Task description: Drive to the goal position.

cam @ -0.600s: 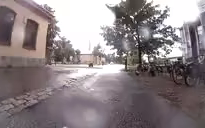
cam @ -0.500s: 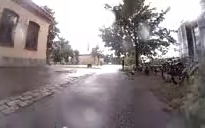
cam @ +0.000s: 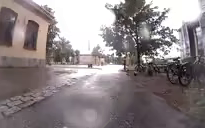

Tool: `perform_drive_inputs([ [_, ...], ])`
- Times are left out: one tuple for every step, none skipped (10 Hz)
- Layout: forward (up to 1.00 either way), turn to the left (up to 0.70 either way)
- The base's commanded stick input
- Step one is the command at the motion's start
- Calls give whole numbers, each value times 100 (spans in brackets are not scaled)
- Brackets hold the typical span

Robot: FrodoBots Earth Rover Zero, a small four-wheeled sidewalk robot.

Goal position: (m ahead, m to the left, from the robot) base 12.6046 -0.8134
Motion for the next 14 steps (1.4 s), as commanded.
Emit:
perform_drive_inputs([
  [85, 0],
  [85, 0],
  [85, 0],
  [85, 0],
  [85, 0],
  [85, 0],
  [85, 0],
  [85, 0],
  [85, 0],
  [85, 0],
  [85, 0],
  [85, 0],
  [85, 0],
  [85, 0],
])
